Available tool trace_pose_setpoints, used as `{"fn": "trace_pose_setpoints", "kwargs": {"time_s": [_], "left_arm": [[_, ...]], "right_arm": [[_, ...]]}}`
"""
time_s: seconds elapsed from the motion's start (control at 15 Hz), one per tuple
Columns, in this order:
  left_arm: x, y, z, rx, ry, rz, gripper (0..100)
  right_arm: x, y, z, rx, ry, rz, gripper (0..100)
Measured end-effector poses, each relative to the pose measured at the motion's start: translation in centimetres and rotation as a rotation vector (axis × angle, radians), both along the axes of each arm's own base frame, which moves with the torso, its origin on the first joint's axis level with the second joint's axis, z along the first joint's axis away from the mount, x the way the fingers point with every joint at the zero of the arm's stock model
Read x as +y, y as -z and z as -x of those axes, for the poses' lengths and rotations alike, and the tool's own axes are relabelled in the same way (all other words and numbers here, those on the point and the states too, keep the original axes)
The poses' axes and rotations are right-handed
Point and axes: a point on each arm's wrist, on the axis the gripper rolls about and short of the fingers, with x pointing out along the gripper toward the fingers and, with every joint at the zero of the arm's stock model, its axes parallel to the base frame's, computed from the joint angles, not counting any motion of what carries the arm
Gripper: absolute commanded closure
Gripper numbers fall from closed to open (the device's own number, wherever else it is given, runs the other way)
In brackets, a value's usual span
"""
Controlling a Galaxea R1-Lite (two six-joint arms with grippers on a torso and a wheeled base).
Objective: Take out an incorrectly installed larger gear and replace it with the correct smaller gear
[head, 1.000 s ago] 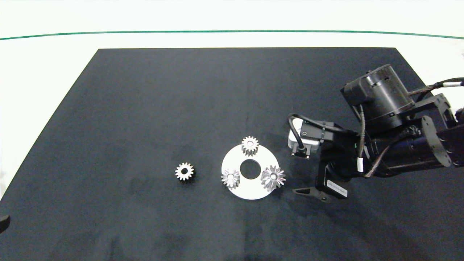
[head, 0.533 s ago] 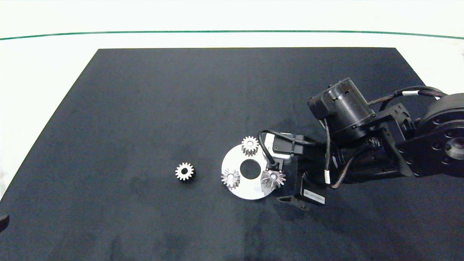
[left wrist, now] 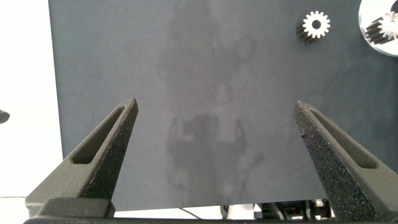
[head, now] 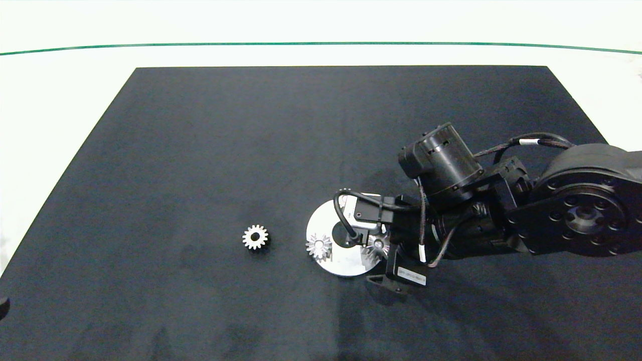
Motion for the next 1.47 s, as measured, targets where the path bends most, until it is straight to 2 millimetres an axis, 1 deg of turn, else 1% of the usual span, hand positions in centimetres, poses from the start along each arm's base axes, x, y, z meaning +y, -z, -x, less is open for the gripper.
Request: {"fn": "trace_pose_setpoints", "kwargs": {"time_s": [0.67,1.47], "left_arm": [[0.0,0.2,0.4,-0.008,0.002,-0.002,0],[0.0,0.3,0.5,-0.008,0.003,-0.002,0]], "right_arm": [[0.4,0.4,-1.0,0.014,0.062,-0.016,24],[0.6,0.6,-1.0,0.035,0.09,-0.037,48]]}}
